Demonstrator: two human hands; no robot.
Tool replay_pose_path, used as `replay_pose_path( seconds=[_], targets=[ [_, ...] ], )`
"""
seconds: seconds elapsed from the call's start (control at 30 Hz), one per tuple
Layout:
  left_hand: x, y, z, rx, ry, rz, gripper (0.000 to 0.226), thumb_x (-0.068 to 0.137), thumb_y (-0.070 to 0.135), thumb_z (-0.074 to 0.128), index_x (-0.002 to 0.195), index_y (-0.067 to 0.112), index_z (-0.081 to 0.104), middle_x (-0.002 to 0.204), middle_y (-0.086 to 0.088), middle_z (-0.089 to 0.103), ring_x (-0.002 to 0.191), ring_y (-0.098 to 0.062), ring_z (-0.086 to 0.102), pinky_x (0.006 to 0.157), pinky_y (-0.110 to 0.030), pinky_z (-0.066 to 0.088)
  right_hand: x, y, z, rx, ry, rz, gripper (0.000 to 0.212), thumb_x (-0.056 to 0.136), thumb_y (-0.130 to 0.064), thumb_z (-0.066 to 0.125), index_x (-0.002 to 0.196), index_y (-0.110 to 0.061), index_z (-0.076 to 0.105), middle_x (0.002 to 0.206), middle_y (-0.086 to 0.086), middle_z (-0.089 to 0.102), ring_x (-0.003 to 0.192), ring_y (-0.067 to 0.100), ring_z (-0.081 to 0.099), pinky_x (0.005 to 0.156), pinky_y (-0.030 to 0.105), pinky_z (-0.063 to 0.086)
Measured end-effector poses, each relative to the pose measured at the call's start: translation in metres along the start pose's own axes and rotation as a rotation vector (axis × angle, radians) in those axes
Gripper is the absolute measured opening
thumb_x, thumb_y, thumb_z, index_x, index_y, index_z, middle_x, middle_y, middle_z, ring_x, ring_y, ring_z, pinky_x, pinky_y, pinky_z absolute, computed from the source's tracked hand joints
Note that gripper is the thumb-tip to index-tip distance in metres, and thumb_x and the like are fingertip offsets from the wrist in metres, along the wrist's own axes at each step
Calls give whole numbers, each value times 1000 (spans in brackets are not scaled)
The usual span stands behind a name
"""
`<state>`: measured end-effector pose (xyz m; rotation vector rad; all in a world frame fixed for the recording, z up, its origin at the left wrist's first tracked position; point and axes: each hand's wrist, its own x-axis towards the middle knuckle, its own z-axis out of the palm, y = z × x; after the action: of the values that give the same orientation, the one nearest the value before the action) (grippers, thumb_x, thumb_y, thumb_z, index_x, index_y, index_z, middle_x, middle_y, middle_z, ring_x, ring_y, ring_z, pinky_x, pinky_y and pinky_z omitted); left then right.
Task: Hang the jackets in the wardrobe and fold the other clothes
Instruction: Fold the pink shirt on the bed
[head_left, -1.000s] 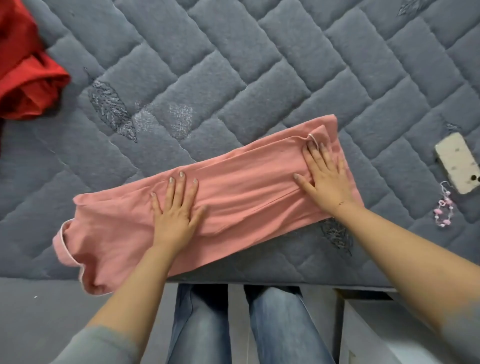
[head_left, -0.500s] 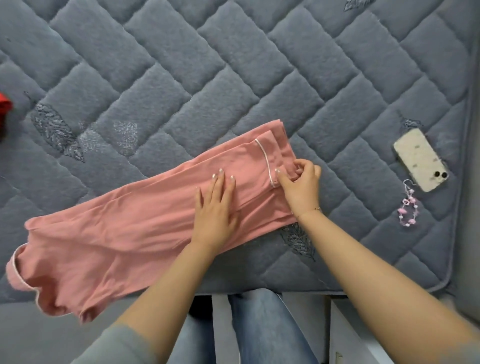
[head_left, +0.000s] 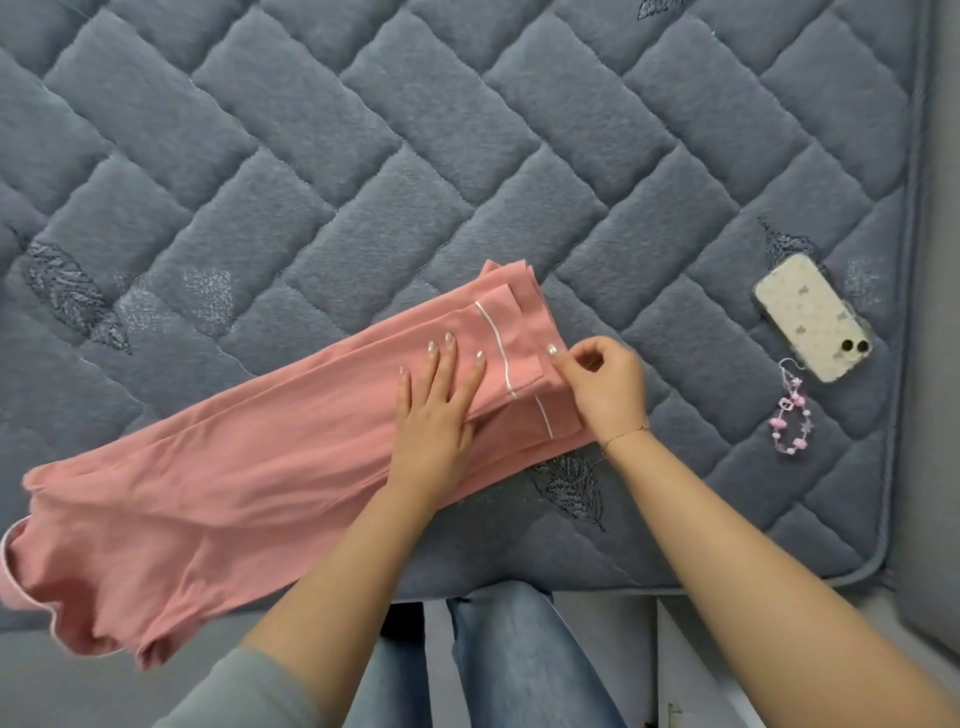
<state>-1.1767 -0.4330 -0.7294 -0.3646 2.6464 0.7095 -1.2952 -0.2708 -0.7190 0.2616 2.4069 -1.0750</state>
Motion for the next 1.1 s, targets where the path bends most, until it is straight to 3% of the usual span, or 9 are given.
replay_pose_path(
  seconds=[0.17,0.3,0.43,0.53,0.6,0.67,0.8,1.0,1.1],
  targets=[
    [10,1,7,-41,-125,7,71,92,58,42,152,44,7,157,5,-30,142,-16,-34,112,-50,-24,23,3,-8,81,-167,196,30,91,-45,60,95,-15,59,91,3,66,85,16,60,83,32,48],
    [25,9,2,-307,-142,-65,55,98,53,35,151,42,21,157,12,-23,140,-4,-30,109,-46,-27,30,-16,-3,219,-542,301,36,95,-51,50,112,-20,58,113,0,67,100,10,63,91,29,50],
    [27,26,-24,-1050,-90,-243,44,104,32,37,148,24,38,161,3,21,149,-11,11,122,-43,12,21,-48,-3,558,-809,351,66,93,-64,34,133,-17,57,127,6,65,119,17,60,103,34,46],
    [17,33,-59,-1779,-138,-401,46,98,39,49,137,14,55,136,-8,58,129,-21,53,106,-38,45,-4,-75,3,720,-900,396,75,93,-69,19,141,-20,48,137,8,58,128,25,53,112,41,38],
    [2,20,-78,-2067,-226,-519,58,89,51,58,131,11,61,131,-15,59,131,-31,49,109,-53,39,-25,-89,11,678,-962,341,74,92,-72,13,140,-27,48,123,0,67,112,20,63,99,40,50],
    [-21,-6,-95,-2228,-303,-484,68,88,62,50,133,12,59,134,-20,55,135,-39,41,109,-66,29,-53,-106,23,628,-1041,325,76,91,-74,6,138,-32,47,104,-4,71,84,15,69,64,29,56],
    [-76,-65,-122,-2314,-251,-517,84,89,69,37,145,6,43,146,-28,41,131,-47,43,106,-69,30,-112,-142,74,478,-1029,290,71,91,-71,8,122,-32,58,103,7,66,79,18,66,56,28,53],
    [-161,-178,-131,-2320,95,-466,65,100,51,35,143,3,43,141,-25,49,130,-39,49,97,-50,49,-196,-173,189,221,-970,162,71,98,-59,25,128,-2,56,111,19,67,97,31,65,91,43,52],
    [-195,-226,-124,-2354,116,-506,62,101,53,34,129,4,61,132,-19,60,124,-33,56,95,-42,51,-236,-172,236,165,-1000,162,56,102,-50,27,141,-16,47,119,11,62,107,21,58,102,33,43]
  ],
)
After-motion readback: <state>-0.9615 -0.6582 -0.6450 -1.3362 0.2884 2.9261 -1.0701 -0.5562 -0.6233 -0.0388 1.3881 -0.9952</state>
